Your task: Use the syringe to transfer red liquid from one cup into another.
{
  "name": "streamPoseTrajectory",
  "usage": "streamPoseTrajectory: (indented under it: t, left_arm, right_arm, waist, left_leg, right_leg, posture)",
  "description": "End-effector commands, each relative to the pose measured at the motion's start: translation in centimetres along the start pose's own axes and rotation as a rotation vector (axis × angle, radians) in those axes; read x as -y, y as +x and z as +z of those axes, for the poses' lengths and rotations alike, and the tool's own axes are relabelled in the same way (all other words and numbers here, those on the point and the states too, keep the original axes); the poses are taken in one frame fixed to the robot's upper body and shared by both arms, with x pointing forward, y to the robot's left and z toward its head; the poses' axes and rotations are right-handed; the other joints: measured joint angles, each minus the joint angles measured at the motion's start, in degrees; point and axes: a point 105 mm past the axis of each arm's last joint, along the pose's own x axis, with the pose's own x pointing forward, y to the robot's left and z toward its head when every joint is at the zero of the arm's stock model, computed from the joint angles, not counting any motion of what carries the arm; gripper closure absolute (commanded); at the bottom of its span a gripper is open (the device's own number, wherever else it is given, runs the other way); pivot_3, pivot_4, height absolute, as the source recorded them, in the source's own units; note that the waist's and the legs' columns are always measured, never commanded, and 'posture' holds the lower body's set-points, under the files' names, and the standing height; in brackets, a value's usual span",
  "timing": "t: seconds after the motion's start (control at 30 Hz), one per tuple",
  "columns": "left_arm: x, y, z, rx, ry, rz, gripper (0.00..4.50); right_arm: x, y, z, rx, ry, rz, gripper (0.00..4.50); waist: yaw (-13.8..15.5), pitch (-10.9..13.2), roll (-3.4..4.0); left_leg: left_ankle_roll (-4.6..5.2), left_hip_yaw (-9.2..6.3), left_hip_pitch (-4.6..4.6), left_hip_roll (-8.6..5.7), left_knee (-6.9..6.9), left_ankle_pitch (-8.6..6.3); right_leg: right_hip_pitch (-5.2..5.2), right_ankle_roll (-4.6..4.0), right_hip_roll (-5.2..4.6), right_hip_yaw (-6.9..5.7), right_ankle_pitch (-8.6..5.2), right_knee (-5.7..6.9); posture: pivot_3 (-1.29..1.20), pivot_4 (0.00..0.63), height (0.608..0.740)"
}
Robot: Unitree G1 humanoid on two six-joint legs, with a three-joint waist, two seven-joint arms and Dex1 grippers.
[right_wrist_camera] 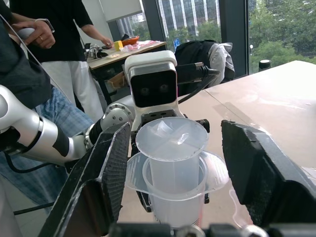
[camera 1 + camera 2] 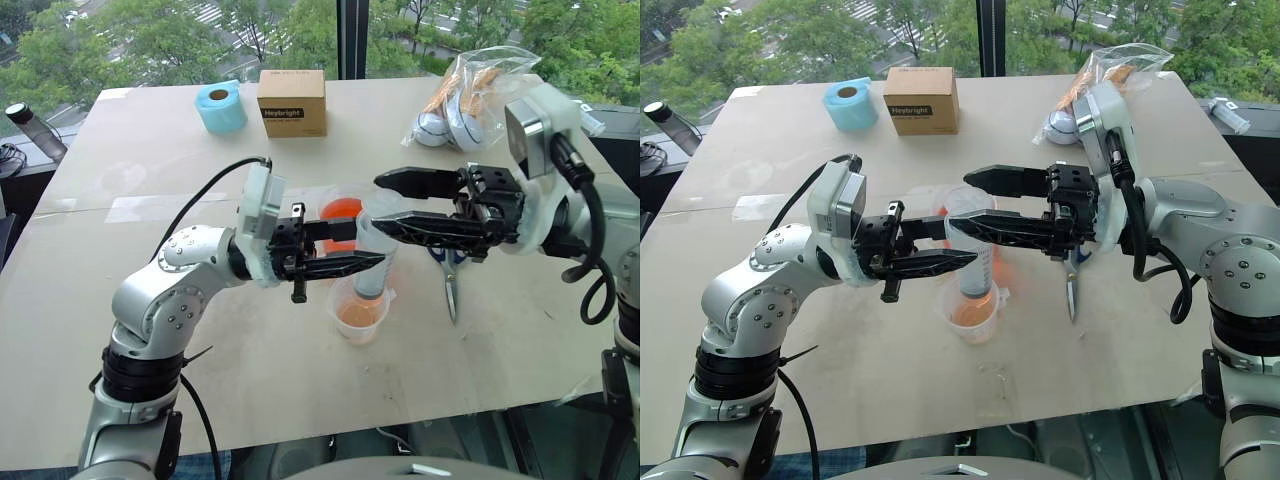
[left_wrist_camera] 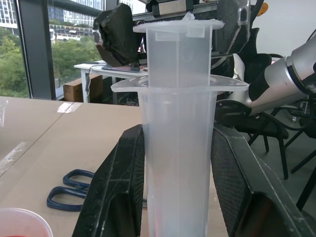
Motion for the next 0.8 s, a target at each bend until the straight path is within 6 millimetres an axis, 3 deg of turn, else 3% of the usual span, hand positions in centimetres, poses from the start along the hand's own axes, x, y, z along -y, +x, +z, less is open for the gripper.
streamPoseTrajectory:
  t: [0.03,0.33,0.57,0.8]
  left_arm:
    - [0.4,0.1,1.0,0.027,0.048,-0.024,3.14]
    - [0.4,0.0,1.0,0.030,0.047,-0.019,3.14]
    - [0.3,0.1,1.1,0.034,0.051,-0.015,3.14]
    - [0.3,0.1,1.2,0.036,0.054,-0.016,3.14]
  right_arm:
    - [-0.3,-0.2,0.8,0.001,-0.044,0.002,2.98]
    - [-0.4,-0.2,0.2,-0.030,-0.051,0.010,3.08]
    - [0.3,-0.3,-2.4,-0.175,-0.076,-0.028,3.08]
    - [0.2,-0.5,-3.1,-0.209,-0.070,-0.020,3.08]
  waist:
    - [0.0,0.0,0.00]
    - [0.0,0.0,0.00]
    - [0.0,0.0,0.00]
    - [0.0,0.0,0.01]
  left_leg:
    - [0.00,0.00,0.00,0.00,0.00,0.00]
    - [0.00,0.00,0.00,0.00,0.00,0.00]
    - [0.00,0.00,0.00,0.00,0.00,0.00]
    - [0.00,-0.01,0.00,0.00,0.00,0.00]
  right_leg:
    - [0.00,0.00,0.00,0.00,0.00,0.00]
    - [0.00,0.00,0.00,0.00,0.00,0.00]
    - [0.00,0.00,0.00,0.00,0.00,0.00]
    - [0.00,0.00,0.00,0.00,0.00,0.00]
  posture:
    - [0.00,0.150,0.740]
    - [0.00,0.150,0.740]
    - [0.00,0.150,0.740]
    - [0.00,0.150,0.740]
